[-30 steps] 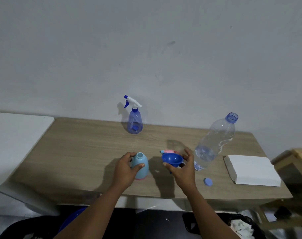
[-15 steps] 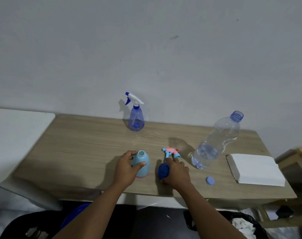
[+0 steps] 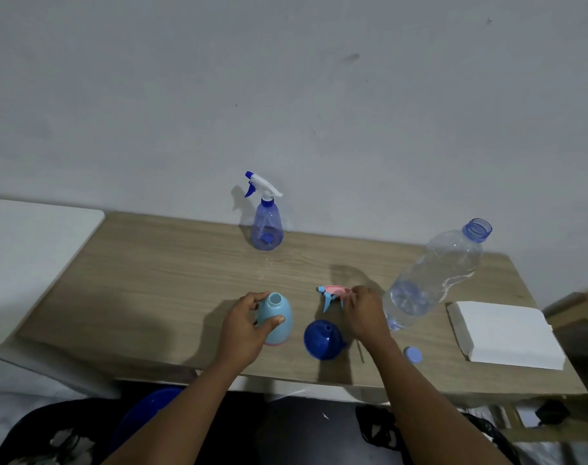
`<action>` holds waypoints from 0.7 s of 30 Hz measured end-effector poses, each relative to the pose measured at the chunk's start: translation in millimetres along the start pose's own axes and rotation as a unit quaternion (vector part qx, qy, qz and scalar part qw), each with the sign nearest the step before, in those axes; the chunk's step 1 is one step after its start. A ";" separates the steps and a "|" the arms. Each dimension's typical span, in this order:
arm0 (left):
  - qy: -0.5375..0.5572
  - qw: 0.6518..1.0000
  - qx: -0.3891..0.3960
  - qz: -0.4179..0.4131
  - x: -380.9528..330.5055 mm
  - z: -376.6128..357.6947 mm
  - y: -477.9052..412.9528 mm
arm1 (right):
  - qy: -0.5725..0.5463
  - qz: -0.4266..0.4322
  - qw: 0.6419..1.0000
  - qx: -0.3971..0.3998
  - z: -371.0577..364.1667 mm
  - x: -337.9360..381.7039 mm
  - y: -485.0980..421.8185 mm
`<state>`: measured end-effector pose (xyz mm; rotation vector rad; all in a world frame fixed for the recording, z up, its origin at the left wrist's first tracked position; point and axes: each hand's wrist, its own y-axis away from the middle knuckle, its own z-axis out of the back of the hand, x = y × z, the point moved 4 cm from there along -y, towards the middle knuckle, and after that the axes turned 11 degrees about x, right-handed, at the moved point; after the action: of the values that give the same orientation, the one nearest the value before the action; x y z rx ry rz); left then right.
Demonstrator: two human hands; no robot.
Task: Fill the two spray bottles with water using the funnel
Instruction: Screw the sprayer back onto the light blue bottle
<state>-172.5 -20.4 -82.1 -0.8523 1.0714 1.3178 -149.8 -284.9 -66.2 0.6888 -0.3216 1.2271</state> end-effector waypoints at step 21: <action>-0.011 1.000 -0.004 0.010 -4.2 0.5 3.6 | -0.307 0.245 0.915 -0.088 68.8 131.0 52.7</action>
<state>-175.8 -21.0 -77.7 -0.8321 1.0600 1.3457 -147.3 -221.5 77.5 0.8567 -1.1729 1.4028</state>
